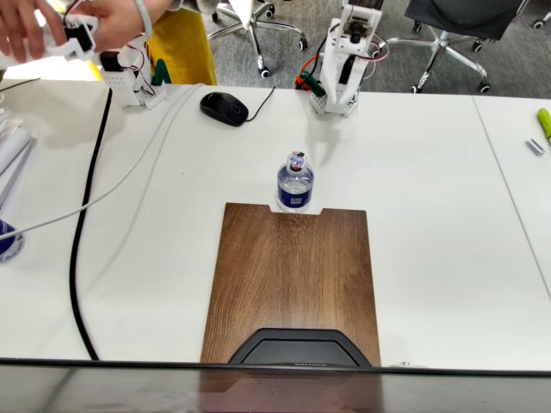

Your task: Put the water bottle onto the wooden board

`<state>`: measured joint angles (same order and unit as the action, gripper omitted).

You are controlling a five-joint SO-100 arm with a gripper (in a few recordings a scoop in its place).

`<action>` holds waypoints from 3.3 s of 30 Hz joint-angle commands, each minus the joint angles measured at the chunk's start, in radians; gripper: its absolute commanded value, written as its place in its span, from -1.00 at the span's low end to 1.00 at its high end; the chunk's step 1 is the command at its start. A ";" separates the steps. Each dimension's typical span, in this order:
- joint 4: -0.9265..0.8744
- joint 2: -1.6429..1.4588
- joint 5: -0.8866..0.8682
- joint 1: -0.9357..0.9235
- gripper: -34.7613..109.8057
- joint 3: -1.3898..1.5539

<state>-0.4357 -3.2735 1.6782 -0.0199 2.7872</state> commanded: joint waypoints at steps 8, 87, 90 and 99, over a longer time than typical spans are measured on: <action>-0.336 -0.023 -0.011 0.012 -0.47 -0.405; -1.402 -0.025 -0.222 -0.028 0.66 -1.299; -1.402 -0.025 -0.225 -0.043 0.66 -1.220; -1.344 -0.025 -0.224 -0.078 0.65 -1.011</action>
<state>-1.7917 -3.2904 1.4404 -0.0675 1.7196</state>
